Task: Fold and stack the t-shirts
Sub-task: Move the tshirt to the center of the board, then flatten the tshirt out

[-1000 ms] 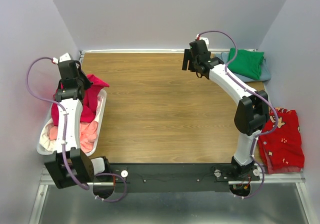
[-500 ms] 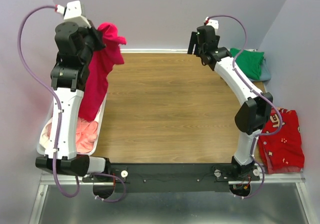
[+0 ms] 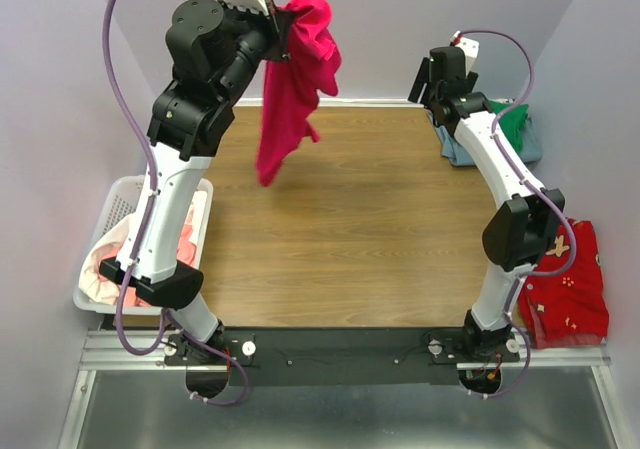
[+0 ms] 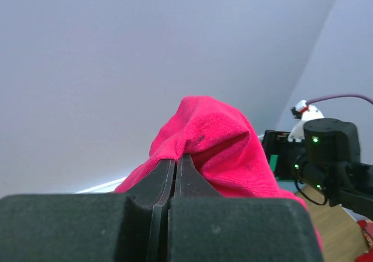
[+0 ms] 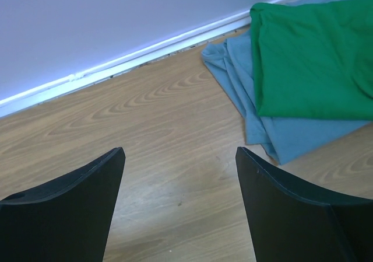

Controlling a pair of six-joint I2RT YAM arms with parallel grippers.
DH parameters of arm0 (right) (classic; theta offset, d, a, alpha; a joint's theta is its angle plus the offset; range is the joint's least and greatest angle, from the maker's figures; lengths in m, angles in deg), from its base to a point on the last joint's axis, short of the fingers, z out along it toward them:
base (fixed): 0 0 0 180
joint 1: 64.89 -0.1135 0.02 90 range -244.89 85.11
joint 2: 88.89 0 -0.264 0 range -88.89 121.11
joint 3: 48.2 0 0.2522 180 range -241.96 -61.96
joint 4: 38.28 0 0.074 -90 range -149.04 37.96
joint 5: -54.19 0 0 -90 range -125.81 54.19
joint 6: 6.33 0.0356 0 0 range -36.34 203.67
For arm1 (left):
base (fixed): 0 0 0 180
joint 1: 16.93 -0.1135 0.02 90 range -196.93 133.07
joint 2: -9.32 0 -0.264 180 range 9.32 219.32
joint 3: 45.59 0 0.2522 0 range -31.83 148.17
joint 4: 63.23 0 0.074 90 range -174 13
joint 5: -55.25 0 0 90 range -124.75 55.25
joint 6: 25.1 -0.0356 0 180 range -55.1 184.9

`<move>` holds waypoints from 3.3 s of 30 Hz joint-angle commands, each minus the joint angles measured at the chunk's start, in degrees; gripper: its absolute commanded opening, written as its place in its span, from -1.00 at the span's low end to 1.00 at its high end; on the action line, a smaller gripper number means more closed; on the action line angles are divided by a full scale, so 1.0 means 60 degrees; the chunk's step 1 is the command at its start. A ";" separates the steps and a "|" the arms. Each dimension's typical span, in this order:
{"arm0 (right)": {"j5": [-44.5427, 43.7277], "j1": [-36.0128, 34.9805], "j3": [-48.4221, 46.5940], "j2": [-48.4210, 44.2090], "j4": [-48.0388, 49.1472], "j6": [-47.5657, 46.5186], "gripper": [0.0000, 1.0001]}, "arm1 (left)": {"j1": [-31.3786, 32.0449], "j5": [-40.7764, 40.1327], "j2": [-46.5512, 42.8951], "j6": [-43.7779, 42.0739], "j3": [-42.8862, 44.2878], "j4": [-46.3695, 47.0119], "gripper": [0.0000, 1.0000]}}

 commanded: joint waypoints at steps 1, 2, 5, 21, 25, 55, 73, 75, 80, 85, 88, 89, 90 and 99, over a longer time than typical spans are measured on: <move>-0.0190 0.0073 0.0356 -0.0484 -0.0141 0.0273 0.72 | 0.0621 0.0083 -0.0003 -0.0319 0.0214 0.0428 -1.00; -0.0219 0.0087 0.0400 -0.0499 -0.0141 0.0273 0.72 | 0.0725 0.0141 -0.0003 -0.0319 0.0082 0.0428 -1.00; -0.0161 0.0087 0.0547 -0.0499 -0.0141 0.0287 0.72 | 0.0930 0.0070 -0.0134 -0.0363 -0.0897 0.0443 -1.00; 0.1947 0.0073 0.2773 -0.0953 -0.0126 0.0523 0.56 | 0.0375 -0.5252 -0.0617 0.2143 -0.5631 -0.0279 0.19; 0.2154 -0.0219 0.3403 -0.1333 -0.0155 0.0288 0.47 | 0.0286 -0.3378 -0.0516 0.1498 -0.6202 0.0573 0.23; 0.3370 -0.0455 0.5323 -0.0031 0.0181 0.2353 0.31 | 0.1561 0.2003 0.2575 -0.0085 -0.6100 0.0853 0.05; 0.3238 -0.0455 0.4751 0.1141 0.0328 0.2104 -0.45 | 0.1561 0.1944 0.2883 -0.0187 -0.6584 0.0867 -0.08; 0.3078 -0.0455 0.4708 0.1083 0.0314 0.2104 -0.67 | 0.1561 0.1886 0.2839 -0.0202 -0.6599 0.0838 -0.11; 0.2375 -0.0440 0.4693 0.0703 0.0284 0.1987 -0.83 | 0.1561 0.1943 0.2546 -0.0275 -0.6496 0.0838 -0.13; 0.2081 -0.0250 0.4620 0.0556 0.0211 0.1870 -0.77 | 0.1736 0.2646 0.2487 -0.0670 -0.6379 0.0897 -0.12; 0.2197 -0.0220 0.4576 0.0599 0.0196 0.1898 -0.76 | 0.2028 0.2896 0.2706 -0.0904 -0.6291 0.0853 -0.12; 0.2256 -0.0220 0.4576 0.0657 0.0196 0.1913 -0.73 | 0.2232 0.2925 0.2780 -0.0963 -0.6189 0.0838 -0.12; 0.2343 -0.0220 0.4576 0.0687 0.0196 0.1928 -0.73 | 0.2307 0.2896 0.2853 -0.1008 -0.6116 0.0823 -0.12; 0.2739 -0.0235 0.4561 0.0848 0.0196 0.2031 -0.69 | 0.2557 0.2473 0.3864 -0.0892 -0.5120 0.0662 -0.12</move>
